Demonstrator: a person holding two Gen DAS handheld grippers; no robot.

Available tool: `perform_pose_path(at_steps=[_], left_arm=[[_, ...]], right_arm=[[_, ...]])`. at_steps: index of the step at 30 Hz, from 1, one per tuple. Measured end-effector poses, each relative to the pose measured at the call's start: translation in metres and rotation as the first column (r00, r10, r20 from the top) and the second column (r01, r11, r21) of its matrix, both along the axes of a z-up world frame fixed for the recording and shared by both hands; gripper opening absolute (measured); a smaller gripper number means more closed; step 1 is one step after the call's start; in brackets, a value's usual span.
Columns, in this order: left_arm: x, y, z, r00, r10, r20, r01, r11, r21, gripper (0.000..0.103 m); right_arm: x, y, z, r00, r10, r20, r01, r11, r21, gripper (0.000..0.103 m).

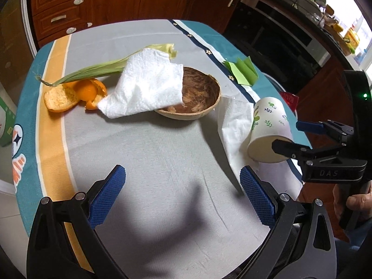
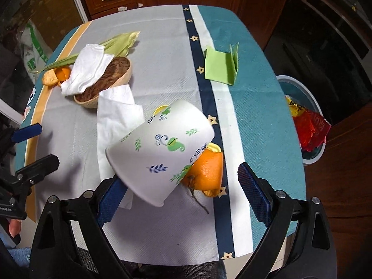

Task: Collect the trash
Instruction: 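Grasp the white tissue with the left tool while the right tool grasps the paper cup, then carry tissue and paper cup over the teal bin and open both tools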

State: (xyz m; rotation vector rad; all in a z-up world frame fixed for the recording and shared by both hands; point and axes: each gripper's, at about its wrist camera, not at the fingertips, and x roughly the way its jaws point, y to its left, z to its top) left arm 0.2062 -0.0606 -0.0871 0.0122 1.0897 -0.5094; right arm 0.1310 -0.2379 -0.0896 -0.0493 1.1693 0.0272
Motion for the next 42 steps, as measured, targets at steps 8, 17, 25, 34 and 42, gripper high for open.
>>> perform_pose_path(at_steps=[8, 17, 25, 34, 42], left_arm=[[0.001, -0.030, -0.008, 0.999, -0.050, -0.007, 0.050, 0.999, 0.017, 0.099], [0.009, -0.069, -0.017, 0.995, -0.100, -0.017, 0.101, 0.995, 0.018, 0.099], [0.008, -0.099, -0.019, 0.990, -0.138, 0.004, 0.138, 0.990, -0.002, 0.090], [-0.004, -0.110, -0.017, 0.984, -0.174, 0.021, 0.174, 0.985, 0.024, 0.002], [-0.011, -0.113, 0.034, 0.976, -0.188, 0.109, 0.185, 0.982, 0.038, 0.002]], right_arm=[[0.005, -0.026, 0.015, 0.997, -0.062, 0.041, 0.058, 0.993, 0.104, 0.005], [0.003, -0.055, 0.038, 0.988, -0.120, 0.102, 0.101, 0.980, 0.171, 0.003], [-0.002, -0.084, 0.034, 0.981, -0.170, 0.089, 0.148, 0.965, 0.216, 0.003], [-0.009, -0.106, 0.028, 0.974, -0.209, 0.081, 0.181, 0.946, 0.268, 0.003], [-0.019, -0.134, 0.036, 0.961, -0.251, 0.114, 0.204, 0.925, 0.321, 0.003]])
